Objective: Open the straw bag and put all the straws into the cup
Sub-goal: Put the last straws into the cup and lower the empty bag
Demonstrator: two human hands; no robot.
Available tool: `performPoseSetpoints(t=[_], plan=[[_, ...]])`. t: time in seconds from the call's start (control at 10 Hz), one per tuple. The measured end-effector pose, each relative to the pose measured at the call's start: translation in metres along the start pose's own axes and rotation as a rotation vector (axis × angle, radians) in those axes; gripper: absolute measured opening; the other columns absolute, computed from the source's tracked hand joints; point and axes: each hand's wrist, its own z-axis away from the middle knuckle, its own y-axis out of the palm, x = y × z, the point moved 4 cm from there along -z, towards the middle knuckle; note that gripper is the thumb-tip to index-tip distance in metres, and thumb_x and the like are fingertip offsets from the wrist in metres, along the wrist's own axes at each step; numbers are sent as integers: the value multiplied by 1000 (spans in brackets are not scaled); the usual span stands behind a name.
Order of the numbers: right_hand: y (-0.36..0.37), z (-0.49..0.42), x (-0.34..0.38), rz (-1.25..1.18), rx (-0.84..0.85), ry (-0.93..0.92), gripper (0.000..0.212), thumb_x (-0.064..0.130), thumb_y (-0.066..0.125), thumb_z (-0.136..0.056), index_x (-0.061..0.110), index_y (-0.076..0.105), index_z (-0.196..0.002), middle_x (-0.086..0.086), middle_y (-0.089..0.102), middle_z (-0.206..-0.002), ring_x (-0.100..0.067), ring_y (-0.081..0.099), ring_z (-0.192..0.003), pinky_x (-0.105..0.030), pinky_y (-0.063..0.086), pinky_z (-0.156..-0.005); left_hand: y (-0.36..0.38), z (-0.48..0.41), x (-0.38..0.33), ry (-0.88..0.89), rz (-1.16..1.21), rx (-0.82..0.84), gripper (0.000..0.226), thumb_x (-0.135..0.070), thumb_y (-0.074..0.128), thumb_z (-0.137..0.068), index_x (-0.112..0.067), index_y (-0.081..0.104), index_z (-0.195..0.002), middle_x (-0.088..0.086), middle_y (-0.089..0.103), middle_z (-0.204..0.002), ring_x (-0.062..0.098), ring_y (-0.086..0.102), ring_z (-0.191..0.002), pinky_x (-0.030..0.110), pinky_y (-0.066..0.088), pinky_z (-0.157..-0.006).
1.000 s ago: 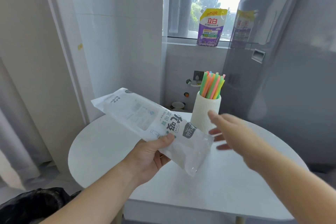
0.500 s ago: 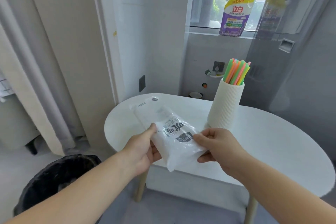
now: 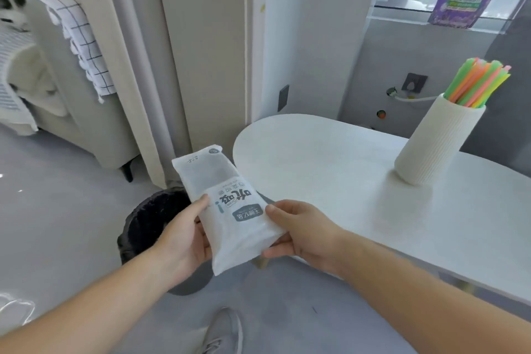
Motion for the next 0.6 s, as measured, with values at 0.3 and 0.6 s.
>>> performPoseSetpoints(t=[0.3, 0.6], plan=[[54, -71, -39, 185, -52, 147, 36, 34, 49, -103, 2, 68, -106, -7, 66, -73, -17, 64, -57, -25, 54, -49, -75, -6, 42, -269, -126, -154, 58, -57, 46, -99, -6, 67, -119, 24, 78, -99, 40, 73, -97, 48, 59, -78], [30, -88, -48, 273, -284, 194, 46, 50, 46, -100, 10, 50, -121, -17, 64, -111, -28, 66, -75, -41, 62, -78, -59, -20, 54, -423, -239, 25, 79, -69, 44, -96, 5, 57, -120, 27, 77, -103, 41, 76, -97, 52, 60, -87]])
